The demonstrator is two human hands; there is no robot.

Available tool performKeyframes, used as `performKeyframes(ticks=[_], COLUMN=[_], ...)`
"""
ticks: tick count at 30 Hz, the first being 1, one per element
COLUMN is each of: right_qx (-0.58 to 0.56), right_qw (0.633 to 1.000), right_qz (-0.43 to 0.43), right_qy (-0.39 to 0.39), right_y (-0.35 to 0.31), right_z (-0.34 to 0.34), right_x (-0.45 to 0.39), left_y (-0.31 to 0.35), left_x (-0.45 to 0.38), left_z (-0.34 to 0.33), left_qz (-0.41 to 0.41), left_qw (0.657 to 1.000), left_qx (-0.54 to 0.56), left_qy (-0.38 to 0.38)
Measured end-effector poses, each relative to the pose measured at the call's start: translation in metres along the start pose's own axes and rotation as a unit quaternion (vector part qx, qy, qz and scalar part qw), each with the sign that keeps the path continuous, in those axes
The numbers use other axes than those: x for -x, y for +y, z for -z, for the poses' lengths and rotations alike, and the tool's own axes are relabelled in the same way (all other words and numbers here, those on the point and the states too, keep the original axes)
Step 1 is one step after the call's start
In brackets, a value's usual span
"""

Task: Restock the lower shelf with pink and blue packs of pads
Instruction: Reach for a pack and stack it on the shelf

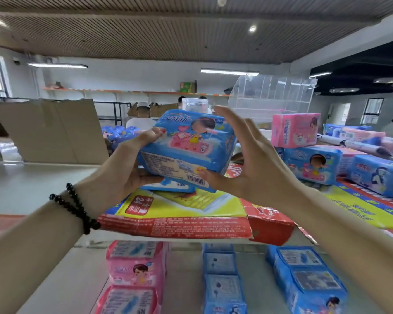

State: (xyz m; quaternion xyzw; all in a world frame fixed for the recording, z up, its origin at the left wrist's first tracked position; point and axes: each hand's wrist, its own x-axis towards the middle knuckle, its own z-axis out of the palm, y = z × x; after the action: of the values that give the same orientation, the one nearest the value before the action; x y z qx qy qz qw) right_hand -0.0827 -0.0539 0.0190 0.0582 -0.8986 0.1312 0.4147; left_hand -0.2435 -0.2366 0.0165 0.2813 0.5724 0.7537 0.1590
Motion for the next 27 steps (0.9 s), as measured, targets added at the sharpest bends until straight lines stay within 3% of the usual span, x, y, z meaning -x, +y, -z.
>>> performKeyframes(ticks=[13, 22, 27], right_qx=[-0.116, -0.186, -0.297], right_qw=[0.992, 0.976, 0.946], right_qz=[-0.044, -0.112, -0.129], right_qy=[-0.008, 0.009, 0.02], right_y=[0.008, 0.038, 0.038], right_z=[0.049, 0.11, 0.11], right_x=[0.056, 0.133, 0.176], left_y=[0.018, -0.02, -0.048], left_x=[0.061, 0.128, 0.17], left_z=[-0.048, -0.112, -0.137], left_qz=[-0.082, -0.143, -0.139], left_qw=[0.991, 0.979, 0.973], left_qx=[-0.023, -0.03, -0.03], left_qy=[0.101, 0.143, 0.182])
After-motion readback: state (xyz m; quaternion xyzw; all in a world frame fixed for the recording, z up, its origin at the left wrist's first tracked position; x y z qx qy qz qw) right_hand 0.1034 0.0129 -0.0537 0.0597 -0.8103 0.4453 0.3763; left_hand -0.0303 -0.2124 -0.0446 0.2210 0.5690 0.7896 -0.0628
